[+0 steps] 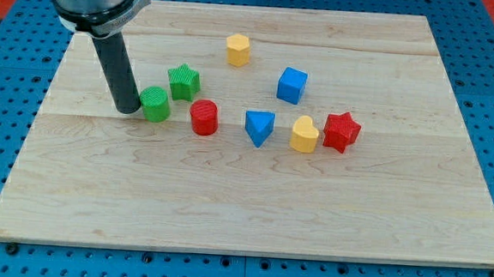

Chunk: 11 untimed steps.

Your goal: Point your arm to the yellow heart

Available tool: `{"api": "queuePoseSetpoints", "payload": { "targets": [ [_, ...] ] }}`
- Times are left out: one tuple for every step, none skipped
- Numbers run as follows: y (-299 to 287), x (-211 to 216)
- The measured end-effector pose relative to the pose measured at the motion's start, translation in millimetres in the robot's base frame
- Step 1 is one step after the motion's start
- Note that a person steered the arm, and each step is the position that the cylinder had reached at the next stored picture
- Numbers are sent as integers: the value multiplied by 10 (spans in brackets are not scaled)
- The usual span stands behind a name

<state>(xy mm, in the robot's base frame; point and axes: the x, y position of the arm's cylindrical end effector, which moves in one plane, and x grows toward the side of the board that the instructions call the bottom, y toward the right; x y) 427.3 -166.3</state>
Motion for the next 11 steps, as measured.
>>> {"api": "queuePoseSetpoints", "payload": {
  "targets": [
    [0, -13],
    [24, -27],
    [-13, 576],
    [710, 386],
    [679, 157],
    [581, 28],
    [757, -74],
    [772, -74],
    [772, -92],
    [787, -214],
    [723, -478]
  ]
}}
